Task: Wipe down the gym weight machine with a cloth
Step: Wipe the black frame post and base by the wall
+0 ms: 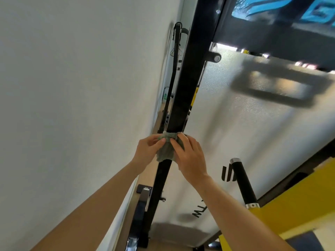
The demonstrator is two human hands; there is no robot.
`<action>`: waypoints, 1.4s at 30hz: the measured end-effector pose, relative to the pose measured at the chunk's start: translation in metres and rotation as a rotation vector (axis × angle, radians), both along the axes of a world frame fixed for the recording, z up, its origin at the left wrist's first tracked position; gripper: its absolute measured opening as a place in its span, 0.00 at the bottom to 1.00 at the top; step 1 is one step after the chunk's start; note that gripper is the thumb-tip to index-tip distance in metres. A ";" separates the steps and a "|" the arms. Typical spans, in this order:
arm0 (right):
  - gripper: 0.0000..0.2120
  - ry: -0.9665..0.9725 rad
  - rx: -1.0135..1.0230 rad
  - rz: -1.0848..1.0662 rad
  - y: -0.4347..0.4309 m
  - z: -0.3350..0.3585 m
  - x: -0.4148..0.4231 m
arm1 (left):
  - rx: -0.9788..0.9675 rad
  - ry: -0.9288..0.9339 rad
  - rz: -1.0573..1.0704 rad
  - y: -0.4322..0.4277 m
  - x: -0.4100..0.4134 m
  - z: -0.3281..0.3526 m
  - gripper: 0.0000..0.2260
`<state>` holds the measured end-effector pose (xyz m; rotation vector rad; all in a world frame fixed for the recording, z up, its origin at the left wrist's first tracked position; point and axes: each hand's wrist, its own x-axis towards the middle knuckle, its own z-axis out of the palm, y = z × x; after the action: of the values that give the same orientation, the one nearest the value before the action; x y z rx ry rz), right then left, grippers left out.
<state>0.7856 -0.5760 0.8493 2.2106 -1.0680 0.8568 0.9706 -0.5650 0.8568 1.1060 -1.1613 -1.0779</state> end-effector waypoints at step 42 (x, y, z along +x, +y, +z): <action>0.30 -0.183 0.235 -0.148 0.020 -0.454 0.019 | 0.223 0.117 0.053 0.002 -0.005 -0.406 0.09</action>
<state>0.8048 -0.5555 0.3954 2.2376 -1.4669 0.9211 0.9660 -0.5626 0.4509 1.2210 -0.9317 -1.2356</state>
